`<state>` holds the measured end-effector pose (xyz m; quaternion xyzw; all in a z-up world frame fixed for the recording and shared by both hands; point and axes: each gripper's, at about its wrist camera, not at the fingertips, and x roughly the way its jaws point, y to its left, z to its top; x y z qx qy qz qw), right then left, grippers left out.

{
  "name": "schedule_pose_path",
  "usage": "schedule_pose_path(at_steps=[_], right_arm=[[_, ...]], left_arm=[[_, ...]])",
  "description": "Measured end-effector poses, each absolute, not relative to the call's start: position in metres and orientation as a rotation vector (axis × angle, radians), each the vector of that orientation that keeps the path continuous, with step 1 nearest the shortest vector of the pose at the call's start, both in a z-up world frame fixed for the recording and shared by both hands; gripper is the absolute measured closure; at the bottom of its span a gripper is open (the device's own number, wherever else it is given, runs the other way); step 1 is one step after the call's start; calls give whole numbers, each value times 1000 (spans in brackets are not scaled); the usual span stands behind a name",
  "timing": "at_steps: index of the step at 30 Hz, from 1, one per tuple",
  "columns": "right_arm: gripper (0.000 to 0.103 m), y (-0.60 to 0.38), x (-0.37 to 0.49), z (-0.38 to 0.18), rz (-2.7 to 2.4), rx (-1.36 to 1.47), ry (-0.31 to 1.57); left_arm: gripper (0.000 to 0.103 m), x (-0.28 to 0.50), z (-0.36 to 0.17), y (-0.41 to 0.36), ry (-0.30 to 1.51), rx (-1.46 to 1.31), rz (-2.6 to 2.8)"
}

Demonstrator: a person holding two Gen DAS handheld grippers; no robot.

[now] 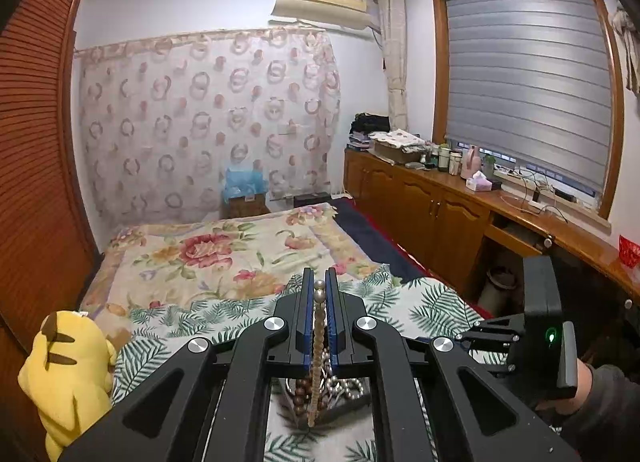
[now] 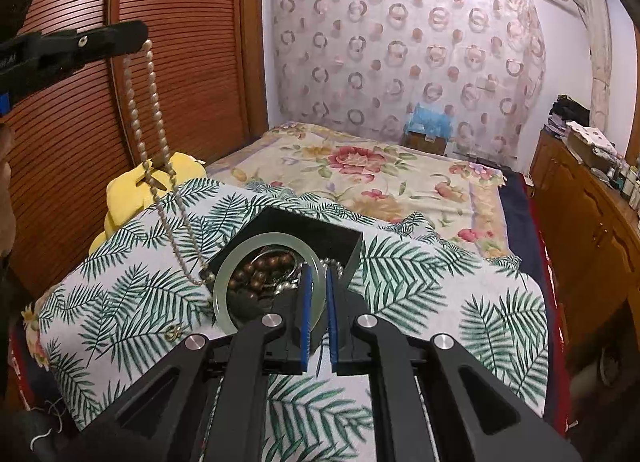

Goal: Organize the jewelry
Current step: 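Carry the pearl strand and jade bangle over the black box with both tools, then open the left tool over the box while the right tool releases the jade bangle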

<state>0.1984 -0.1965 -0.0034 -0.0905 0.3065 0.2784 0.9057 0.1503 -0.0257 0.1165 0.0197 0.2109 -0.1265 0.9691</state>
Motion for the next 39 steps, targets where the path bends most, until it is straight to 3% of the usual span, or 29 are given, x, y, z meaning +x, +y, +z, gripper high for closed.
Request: schedule_pose_path(at_steps=[12, 28, 39], right_arm=[[95, -183, 240, -12, 614, -192, 642], [94, -158, 258, -61, 667, -218, 726], [93, -157, 257, -61, 676, -194, 722]], left_arm=[[98, 193, 119, -26, 439, 40, -250], [98, 253, 48, -27, 592, 37, -255], [96, 254, 21, -24, 649, 32, -269]])
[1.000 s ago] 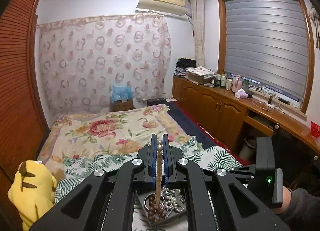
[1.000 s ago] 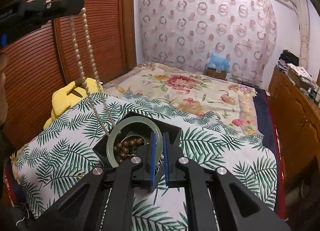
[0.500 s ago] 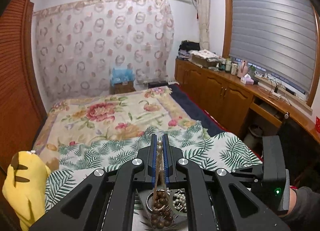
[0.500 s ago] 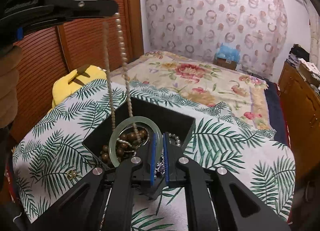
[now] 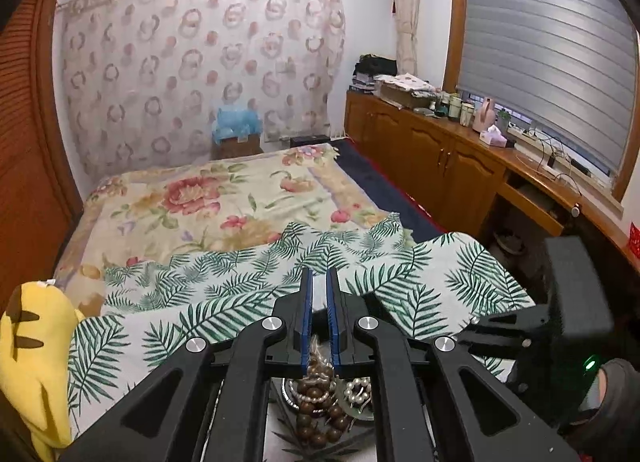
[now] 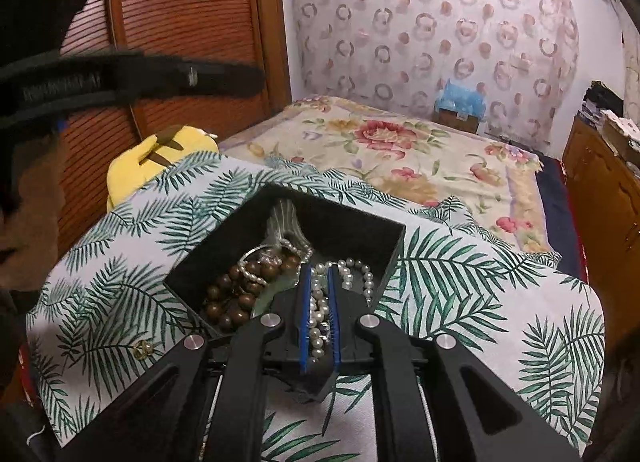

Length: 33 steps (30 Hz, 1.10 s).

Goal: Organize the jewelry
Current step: 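Open the left tool over the box while the right tool releases the jade bangle, then move both tools back to the gold ring and gold flower earring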

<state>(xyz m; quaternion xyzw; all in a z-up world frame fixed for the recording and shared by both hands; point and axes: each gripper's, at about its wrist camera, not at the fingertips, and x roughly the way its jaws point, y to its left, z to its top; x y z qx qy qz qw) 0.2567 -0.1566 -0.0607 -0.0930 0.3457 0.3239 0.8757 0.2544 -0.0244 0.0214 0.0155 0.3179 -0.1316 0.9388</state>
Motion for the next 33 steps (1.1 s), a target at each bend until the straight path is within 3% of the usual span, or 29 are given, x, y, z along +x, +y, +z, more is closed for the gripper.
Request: schedule_pose_path(at_steps=[30, 33], right_arm=[[90, -190, 120, -73, 646, -202, 765], [90, -193, 112, -80, 645, -206, 785]], left_arm=[[93, 113, -39, 3, 736, 36, -230], [88, 104, -45, 10, 746, 28, -217]])
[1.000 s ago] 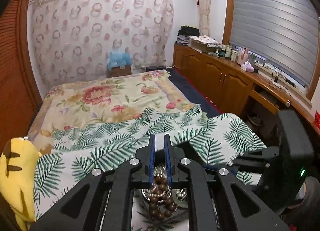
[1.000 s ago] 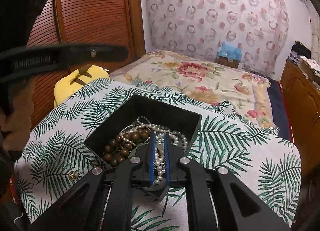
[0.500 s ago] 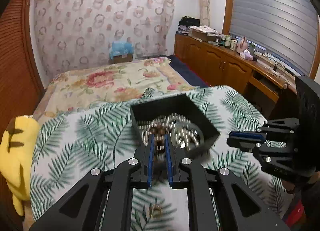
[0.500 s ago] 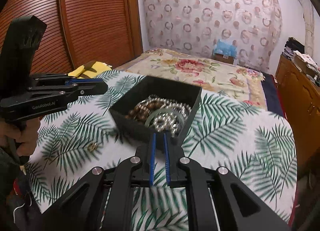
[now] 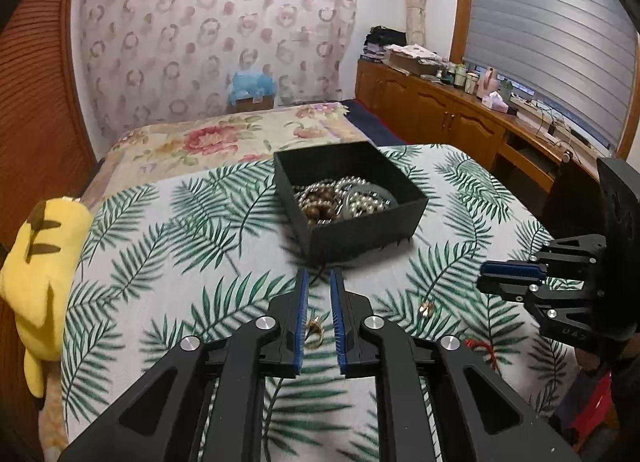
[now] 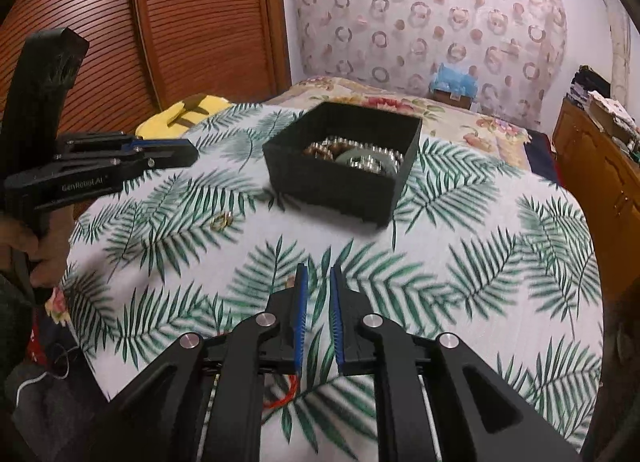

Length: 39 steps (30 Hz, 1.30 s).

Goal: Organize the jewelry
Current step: 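Move both tools back to the gold ring and gold flower earring, then grasp the gold ring with the left tool while the right tool grasps the gold flower earring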

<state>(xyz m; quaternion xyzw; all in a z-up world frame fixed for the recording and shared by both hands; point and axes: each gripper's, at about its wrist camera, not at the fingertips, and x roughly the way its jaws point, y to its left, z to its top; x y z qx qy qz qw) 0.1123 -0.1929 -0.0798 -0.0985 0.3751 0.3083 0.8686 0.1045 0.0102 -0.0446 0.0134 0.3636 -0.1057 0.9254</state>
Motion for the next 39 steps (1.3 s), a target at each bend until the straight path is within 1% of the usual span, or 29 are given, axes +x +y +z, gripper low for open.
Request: schedule_pose_path(at_steps=[2, 5, 9, 15, 20, 26, 39], right_arm=[[89, -195, 108, -85, 648, -207, 801], [82, -195, 100, -95, 657, -206, 827], [82, -194, 91, -105, 664, -217, 845], [82, -193, 85, -111, 681, -226, 867], [81, -192, 85, -113, 683, -233, 881], [81, -184, 85, -118, 694, -277, 891], [81, -166, 107, -103, 691, -273, 841]], left_arm=[[77, 100, -49, 16, 751, 21, -207], [75, 94, -59, 22, 773, 15, -195], [70, 89, -74, 28, 804, 15, -180], [70, 83, -89, 24, 838, 10, -194], [67, 79, -92, 12, 850, 11, -226], [67, 79, -96, 4, 859, 27, -235], [67, 110, -106, -1, 898, 87, -174]])
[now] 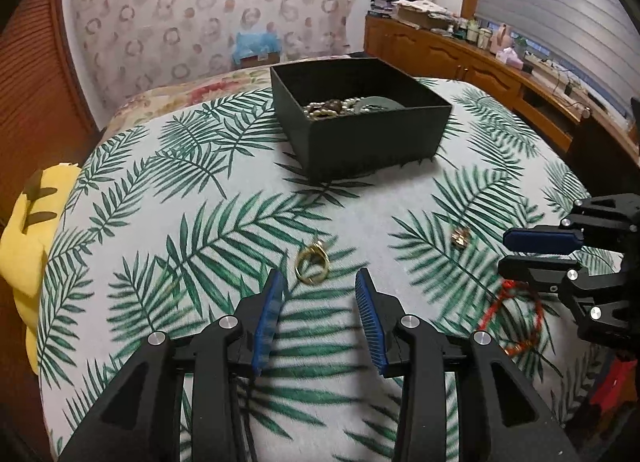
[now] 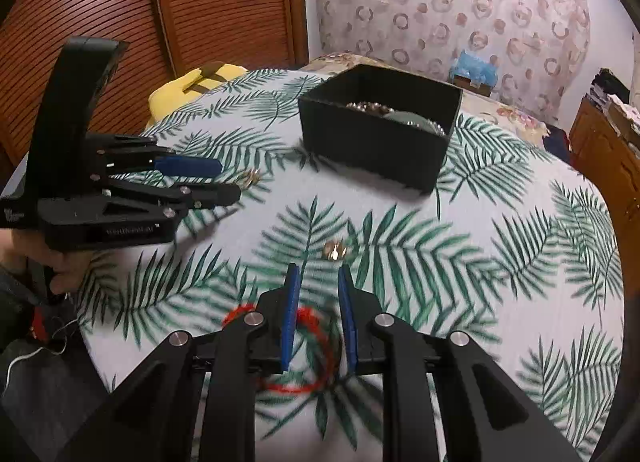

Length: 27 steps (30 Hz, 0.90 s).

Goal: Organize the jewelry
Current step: 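Grasp the gold ring with the left tool while the right tool grasps the gold flower earring, then carry the gold ring and gold earring over the black box with both tools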

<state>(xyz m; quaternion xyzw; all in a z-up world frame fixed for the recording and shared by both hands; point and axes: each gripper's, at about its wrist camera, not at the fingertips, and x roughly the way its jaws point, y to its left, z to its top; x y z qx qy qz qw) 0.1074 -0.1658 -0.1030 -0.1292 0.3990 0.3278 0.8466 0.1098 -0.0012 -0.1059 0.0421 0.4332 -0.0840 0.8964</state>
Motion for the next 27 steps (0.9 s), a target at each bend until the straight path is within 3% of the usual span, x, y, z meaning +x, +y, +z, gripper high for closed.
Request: schedule_pose_path(at_steps=[8, 11, 27], right_arm=[[81, -152, 128, -111, 680, -295, 861], [81, -149, 133, -113, 679, -300, 876], [86, -146, 137, -116, 666, -337, 865]], left_arm=[[68, 126, -113, -2, 914, 102, -163], [84, 126, -113, -2, 912, 95, -170], [85, 117, -90, -2, 840, 77, -161]])
